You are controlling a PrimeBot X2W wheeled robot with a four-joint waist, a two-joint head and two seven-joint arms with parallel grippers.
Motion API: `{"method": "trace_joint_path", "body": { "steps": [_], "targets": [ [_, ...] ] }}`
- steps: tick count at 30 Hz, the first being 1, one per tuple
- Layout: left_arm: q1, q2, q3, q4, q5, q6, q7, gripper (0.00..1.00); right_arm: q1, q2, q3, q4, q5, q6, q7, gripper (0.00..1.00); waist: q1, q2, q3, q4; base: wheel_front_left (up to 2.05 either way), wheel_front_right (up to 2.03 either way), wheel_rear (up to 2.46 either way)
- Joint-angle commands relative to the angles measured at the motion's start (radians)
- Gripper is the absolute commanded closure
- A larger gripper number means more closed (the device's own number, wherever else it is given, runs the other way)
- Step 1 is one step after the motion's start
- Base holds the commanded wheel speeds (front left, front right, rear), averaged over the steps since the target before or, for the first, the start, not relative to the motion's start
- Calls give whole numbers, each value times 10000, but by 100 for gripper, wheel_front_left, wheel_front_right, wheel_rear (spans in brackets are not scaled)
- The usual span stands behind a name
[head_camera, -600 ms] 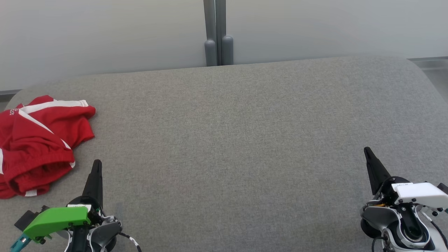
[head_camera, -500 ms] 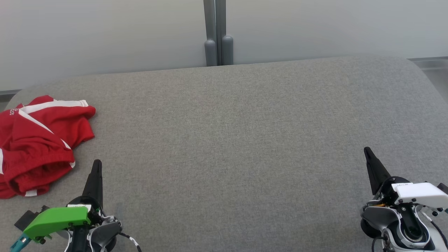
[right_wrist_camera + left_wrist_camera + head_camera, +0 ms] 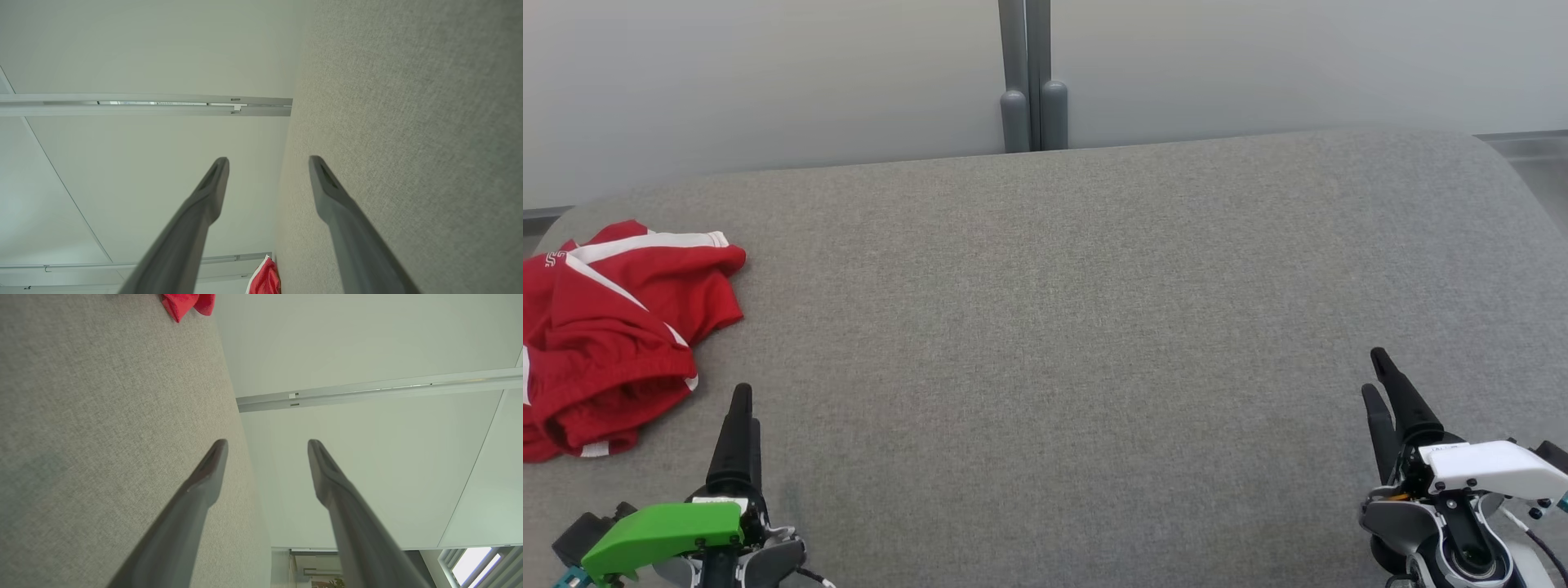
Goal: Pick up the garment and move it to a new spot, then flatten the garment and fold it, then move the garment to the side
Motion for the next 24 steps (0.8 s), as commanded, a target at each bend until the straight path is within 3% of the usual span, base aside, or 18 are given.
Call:
{"method": "trace_joint_path", "body": {
  "steps": [1,10,24],
  "targets": [
    [-226,102,83,-206,416,-13,-86,0,-222,-169,66,-156,-260,3,-102,0,0,0,3,1,0,0,0],
    [-161,118,-97,-110,3322,221,-458,0,-286,-232,214,59,-3214,3,-548,0,0,0,18,-2,0,0,0],
    [-38,178,-149,-137,5619,539,-971,0,-214,-142,222,158,-5679,4,-1157,0,0,0,37,-73,0,0,0]
  ]
}}
